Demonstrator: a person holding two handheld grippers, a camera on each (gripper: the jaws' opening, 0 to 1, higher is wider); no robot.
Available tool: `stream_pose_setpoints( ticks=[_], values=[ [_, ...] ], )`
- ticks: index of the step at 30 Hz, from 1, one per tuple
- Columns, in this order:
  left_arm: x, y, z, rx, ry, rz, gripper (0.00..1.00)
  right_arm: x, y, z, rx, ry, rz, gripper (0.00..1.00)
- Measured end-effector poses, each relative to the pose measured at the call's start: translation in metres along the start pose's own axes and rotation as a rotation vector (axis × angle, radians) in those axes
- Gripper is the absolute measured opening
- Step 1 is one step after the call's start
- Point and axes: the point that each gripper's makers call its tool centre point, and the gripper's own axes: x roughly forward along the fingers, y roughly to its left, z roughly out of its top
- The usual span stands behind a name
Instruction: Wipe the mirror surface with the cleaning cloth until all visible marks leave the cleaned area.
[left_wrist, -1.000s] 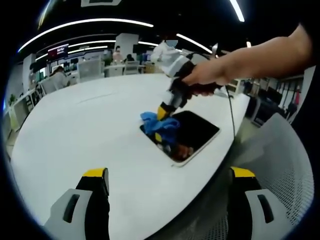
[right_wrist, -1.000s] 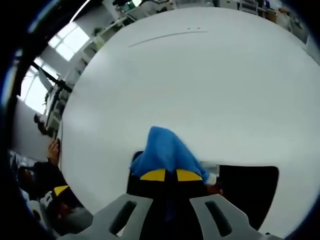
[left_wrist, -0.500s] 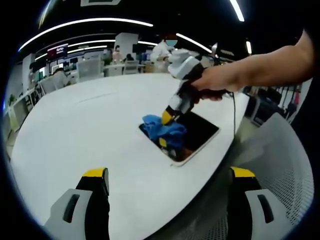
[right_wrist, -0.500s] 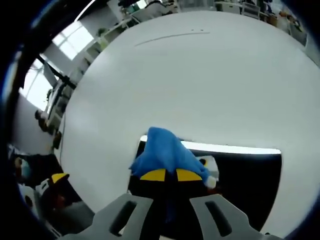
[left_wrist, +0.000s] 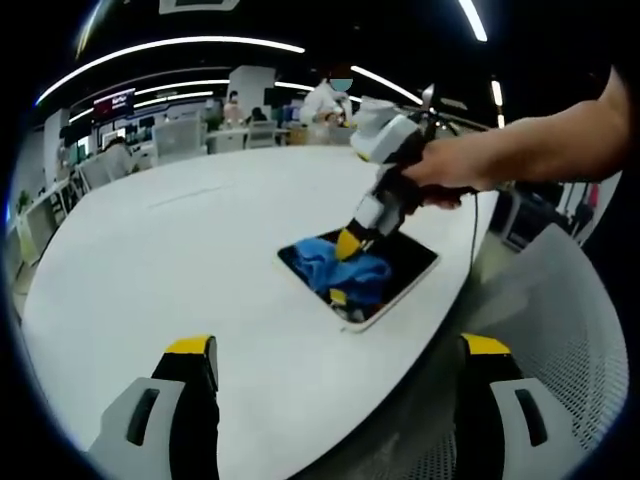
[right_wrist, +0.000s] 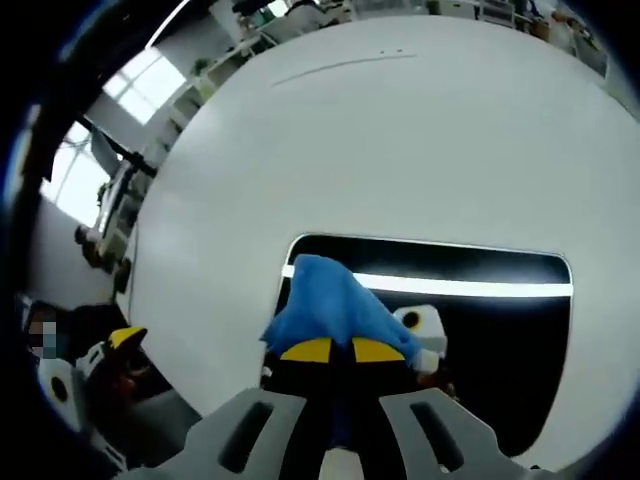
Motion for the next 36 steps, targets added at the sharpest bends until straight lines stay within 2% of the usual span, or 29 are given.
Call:
stream_pose_setpoints(
  ticks=[19, 36],
  values=[
    [0.0, 0.001, -0.001, 0.005, 0.0, 0.004, 0.99, -0.01, 0.01, -0.031, 0.027, 0.037, 0.031, 0.0],
    [0.0, 0.002, -0.001, 0.007, 0.005, 0.009, 0.99, -0.013, 0.015, -0.048, 0.054, 0.056, 0.055, 0.0]
  ],
)
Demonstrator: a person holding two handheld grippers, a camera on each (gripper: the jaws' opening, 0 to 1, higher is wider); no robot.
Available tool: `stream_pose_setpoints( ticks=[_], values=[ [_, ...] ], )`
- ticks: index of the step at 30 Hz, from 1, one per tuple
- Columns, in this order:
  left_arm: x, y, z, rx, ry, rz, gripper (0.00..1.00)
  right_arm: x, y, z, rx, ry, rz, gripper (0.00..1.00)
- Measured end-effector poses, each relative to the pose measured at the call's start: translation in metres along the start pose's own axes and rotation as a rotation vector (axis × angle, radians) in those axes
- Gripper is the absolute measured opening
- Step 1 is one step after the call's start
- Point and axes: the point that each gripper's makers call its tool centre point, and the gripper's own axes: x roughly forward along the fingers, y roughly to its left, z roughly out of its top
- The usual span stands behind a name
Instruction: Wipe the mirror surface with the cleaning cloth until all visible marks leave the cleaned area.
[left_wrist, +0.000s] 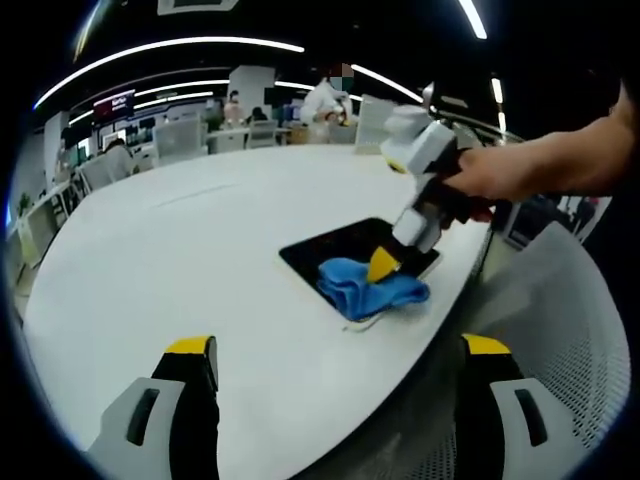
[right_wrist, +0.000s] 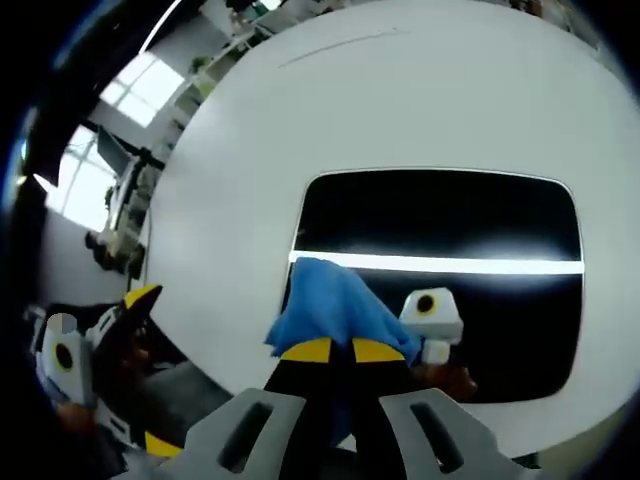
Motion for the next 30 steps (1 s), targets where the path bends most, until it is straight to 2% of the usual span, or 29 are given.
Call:
stream_pose_setpoints(
  ticks=[8, 30],
  values=[
    [0.0, 0.0, 0.0, 0.0, 0.003, 0.001, 0.99, -0.002, 0.002, -0.008, 0.012, 0.01, 0.012, 0.0],
    [0.0, -0.001, 0.0, 0.001, 0.001, -0.005, 0.99, -0.001, 0.005, -0.018, 0.023, 0.04, 0.022, 0.0]
  ],
)
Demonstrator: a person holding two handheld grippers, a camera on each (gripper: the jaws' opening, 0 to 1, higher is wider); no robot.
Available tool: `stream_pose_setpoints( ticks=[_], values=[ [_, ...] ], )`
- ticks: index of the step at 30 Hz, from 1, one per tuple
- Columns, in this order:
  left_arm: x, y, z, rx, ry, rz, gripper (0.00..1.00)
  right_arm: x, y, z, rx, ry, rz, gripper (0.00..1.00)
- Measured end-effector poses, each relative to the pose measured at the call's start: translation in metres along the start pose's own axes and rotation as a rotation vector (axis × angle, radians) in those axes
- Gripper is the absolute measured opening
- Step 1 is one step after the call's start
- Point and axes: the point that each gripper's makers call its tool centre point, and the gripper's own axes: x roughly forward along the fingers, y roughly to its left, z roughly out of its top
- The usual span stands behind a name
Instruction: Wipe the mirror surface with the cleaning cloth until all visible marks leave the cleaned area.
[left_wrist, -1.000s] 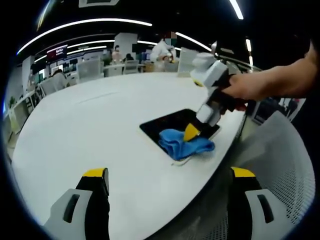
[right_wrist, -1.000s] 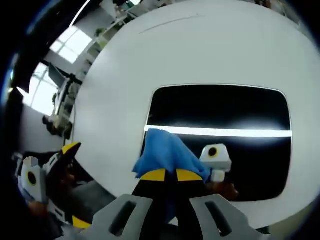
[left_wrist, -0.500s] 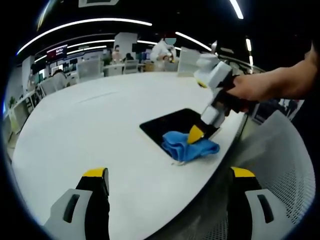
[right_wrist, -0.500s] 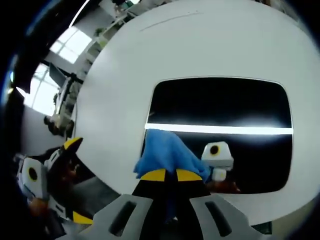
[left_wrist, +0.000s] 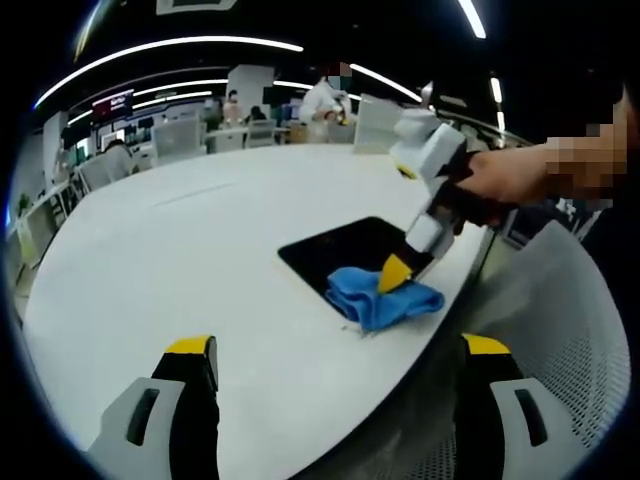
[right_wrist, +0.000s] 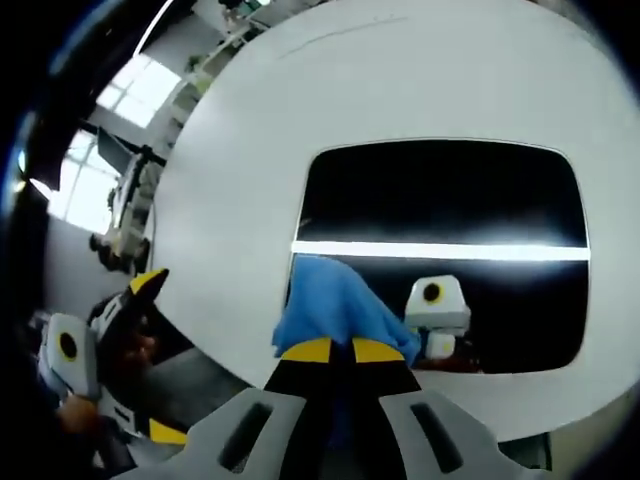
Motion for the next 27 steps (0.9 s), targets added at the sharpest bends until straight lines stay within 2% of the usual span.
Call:
stream_pose_setpoints(
  ticks=[27],
  values=[
    [0.0002, -0.0004, -0.0013, 0.005, 0.008, 0.0, 0.99, -0.003, -0.0046, -0.0004, -0.016, 0.003, -0.004, 0.0]
  ],
)
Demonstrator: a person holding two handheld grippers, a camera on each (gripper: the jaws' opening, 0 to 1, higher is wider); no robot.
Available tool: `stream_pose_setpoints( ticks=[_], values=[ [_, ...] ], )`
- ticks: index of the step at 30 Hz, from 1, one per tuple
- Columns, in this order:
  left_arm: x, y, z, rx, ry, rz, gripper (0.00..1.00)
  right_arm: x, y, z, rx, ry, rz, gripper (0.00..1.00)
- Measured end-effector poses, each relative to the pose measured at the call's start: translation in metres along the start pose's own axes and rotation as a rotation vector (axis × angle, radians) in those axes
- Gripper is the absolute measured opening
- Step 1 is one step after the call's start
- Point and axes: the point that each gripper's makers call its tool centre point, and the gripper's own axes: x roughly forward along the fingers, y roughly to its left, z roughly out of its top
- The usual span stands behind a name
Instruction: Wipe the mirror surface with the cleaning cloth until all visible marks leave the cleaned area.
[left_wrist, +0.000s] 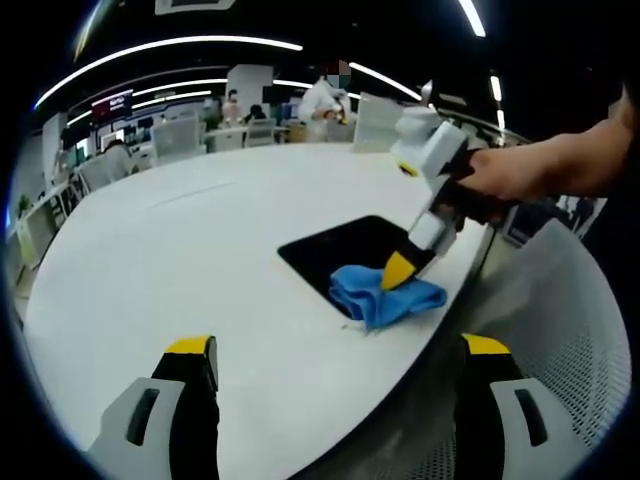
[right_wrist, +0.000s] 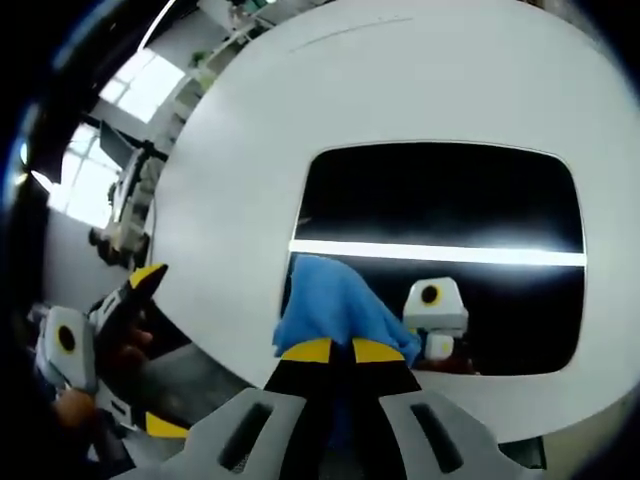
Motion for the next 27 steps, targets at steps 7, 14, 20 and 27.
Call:
stream_pose_setpoints(
  ticks=[7, 14, 20, 27],
  values=[
    [0.0, 0.001, 0.0, -0.001, -0.002, 0.002, 0.99, -0.001, -0.001, 0.0, 0.008, 0.001, 0.007, 0.0],
    [0.0, 0.002, 0.001, -0.003, -0.006, 0.005, 0.99, -0.006, -0.009, 0.0, 0.003, 0.001, -0.003, 0.0],
    [0.0, 0.002, 0.001, -0.003, -0.006, 0.004, 0.99, -0.011, -0.018, 0.0, 0.011, -0.01, -0.01, 0.0],
    [0.0, 0.002, 0.001, -0.004, -0.008, 0.005, 0.99, -0.012, -0.025, 0.001, 0.018, -0.017, -0.012, 0.0]
  ],
)
